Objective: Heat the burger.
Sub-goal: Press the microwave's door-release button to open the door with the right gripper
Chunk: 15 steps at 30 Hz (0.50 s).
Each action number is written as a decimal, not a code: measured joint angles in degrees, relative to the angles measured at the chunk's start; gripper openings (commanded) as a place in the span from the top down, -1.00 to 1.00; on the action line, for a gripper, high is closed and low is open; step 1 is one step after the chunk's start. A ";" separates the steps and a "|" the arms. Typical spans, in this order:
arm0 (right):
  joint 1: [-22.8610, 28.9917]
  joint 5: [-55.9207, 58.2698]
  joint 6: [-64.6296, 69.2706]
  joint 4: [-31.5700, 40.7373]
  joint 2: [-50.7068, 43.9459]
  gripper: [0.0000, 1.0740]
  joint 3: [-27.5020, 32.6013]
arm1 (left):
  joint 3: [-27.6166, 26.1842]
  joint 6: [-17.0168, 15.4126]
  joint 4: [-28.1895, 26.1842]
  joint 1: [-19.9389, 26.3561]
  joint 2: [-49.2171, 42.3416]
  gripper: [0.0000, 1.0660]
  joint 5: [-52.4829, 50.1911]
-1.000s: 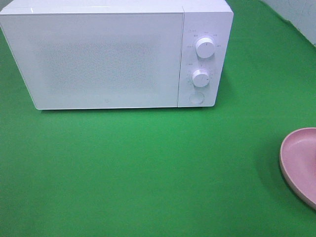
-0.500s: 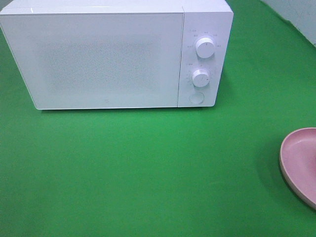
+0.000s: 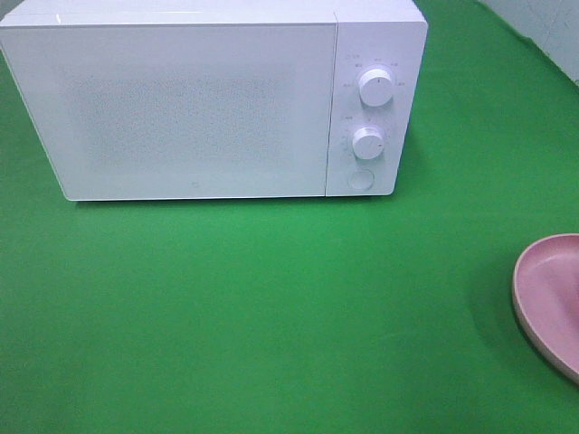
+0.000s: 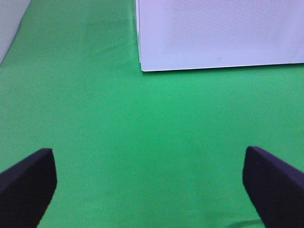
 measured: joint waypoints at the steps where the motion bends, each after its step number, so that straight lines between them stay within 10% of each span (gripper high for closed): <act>1: 0.00 0.00 0.00 0.00 0.00 -0.36 0.00 | 0.00 0.00 0.00 0.00 0.00 -0.87 0.00; 15: 0.00 -19.08 0.00 0.06 13.12 -0.36 1.72 | 0.00 0.00 0.00 0.00 0.00 -0.87 0.00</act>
